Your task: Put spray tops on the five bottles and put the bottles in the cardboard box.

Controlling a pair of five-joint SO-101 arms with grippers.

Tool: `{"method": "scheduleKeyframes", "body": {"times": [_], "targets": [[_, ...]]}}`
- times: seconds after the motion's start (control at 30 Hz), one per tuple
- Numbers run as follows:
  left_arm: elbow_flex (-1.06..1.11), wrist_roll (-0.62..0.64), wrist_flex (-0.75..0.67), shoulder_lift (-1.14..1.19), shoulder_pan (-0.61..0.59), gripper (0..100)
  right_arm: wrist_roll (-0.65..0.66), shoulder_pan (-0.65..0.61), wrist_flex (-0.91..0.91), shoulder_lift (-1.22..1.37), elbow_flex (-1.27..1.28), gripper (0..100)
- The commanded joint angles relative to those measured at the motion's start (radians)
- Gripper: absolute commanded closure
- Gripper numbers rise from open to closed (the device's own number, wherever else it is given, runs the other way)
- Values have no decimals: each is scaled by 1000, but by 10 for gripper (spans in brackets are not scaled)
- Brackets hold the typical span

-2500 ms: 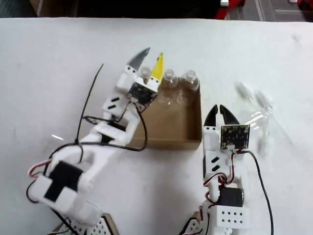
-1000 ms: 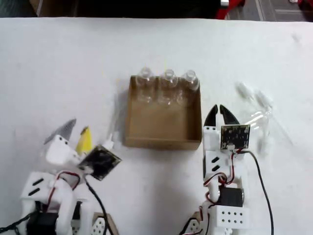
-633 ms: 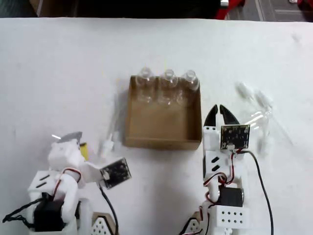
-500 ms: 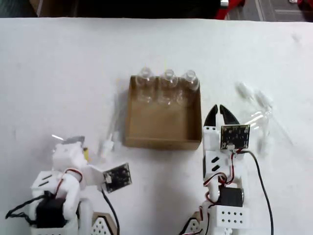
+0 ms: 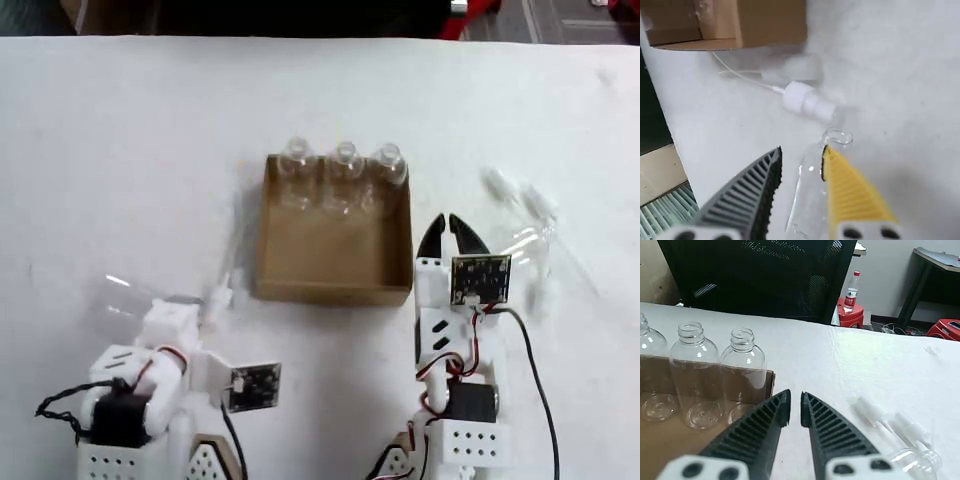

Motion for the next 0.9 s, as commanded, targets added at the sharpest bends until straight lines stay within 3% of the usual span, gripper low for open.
{"method": "scheduleKeyframes", "body": {"times": [0.0, 0.23, 0.53, 0.87], "targets": [[-26, -87, 81, 1, -25, 876, 12, -10, -27, 8, 6, 970], [-106, -52, 115, 108, -10, 877, 12, -22, -27, 8, 6, 970], [-456, -57, 78, 837, -15, 877, 12, -24, -25, 10, 6, 970], [-480, -57, -146, 1058, -10, 872, 12, -22, -25, 10, 6, 970]]}}
